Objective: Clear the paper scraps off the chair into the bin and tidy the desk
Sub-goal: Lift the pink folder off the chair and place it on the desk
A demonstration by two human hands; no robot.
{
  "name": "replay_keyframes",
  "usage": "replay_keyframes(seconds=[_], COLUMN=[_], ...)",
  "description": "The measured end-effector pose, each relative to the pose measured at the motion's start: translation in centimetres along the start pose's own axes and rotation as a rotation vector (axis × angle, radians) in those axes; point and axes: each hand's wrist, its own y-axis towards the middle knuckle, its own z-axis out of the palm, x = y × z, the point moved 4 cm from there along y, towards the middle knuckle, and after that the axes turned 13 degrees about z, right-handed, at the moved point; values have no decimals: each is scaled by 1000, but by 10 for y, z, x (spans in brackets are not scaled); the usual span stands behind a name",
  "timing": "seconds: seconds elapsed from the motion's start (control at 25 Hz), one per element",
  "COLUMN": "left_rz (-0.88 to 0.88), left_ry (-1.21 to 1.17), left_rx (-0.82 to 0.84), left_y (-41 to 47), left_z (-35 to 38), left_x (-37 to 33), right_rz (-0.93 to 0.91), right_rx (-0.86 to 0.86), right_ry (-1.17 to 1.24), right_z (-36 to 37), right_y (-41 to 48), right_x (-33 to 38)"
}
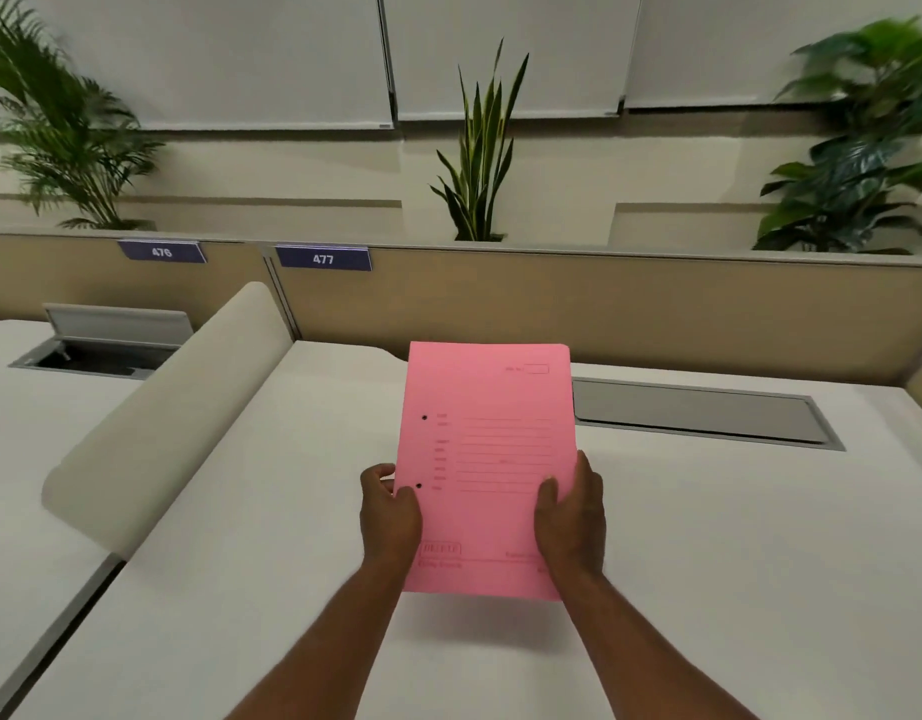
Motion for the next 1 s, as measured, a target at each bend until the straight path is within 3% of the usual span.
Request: replay_keyframes(seconds=[0.4,0.76,1.0], left_rz=[19,298,372], left_ry=[159,693,820], left_rx=[183,378,445], left_y=[112,158,176], left_z=[81,119,136], left_x=[61,88,87], right_rz=[79,27,-55], right_rx=[26,3,-39], right_ry=[-190,-480,-571], right_z=[91,129,137], right_y=[96,150,164], right_x=[-22,-32,-33])
